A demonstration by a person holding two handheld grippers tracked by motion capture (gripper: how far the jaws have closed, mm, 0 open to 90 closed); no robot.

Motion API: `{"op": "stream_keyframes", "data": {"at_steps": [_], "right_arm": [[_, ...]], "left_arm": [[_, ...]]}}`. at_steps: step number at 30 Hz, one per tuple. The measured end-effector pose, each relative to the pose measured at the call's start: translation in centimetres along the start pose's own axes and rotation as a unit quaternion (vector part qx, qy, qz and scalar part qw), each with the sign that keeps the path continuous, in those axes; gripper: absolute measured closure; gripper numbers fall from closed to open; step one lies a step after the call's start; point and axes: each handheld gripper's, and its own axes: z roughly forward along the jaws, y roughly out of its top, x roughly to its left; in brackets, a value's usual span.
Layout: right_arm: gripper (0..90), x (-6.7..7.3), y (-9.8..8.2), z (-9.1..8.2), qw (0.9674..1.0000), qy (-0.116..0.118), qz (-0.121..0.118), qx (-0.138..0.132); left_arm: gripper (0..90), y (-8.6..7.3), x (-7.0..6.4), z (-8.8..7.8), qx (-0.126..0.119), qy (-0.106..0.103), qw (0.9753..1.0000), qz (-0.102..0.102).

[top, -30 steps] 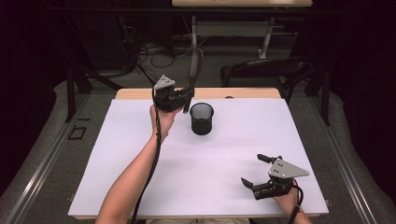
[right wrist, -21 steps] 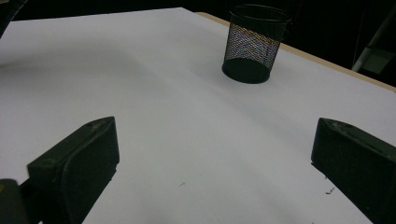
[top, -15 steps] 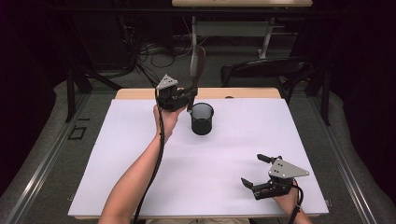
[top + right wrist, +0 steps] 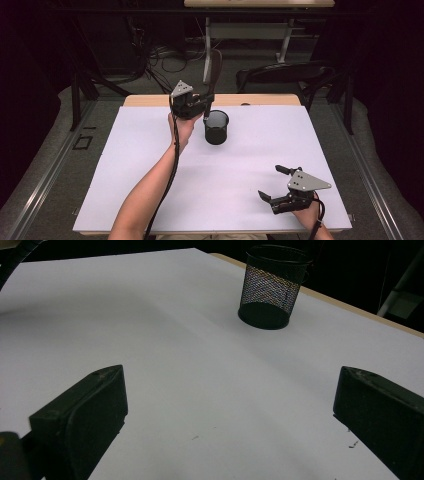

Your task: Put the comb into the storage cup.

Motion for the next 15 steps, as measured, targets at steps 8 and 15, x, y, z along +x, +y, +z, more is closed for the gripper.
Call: {"op": "stream_keyframes", "data": {"at_steps": [8, 15], "right_arm": [[0.4, 0.01, -0.01, -0.02, 1.0000, 0.000, 0.003, 0.000], [0.4, -0.03, -0.03, 0.00, 1.0000, -0.001, 0.004, 0.000]], "left_arm": [[72.3, -0.14, -0.08, 0.48, -0.011, -0.004, 0.9999, 0.007], [72.4, -0.27, -0.10, 0.81, -0.022, -0.003, 0.9997, 0.011]]}}
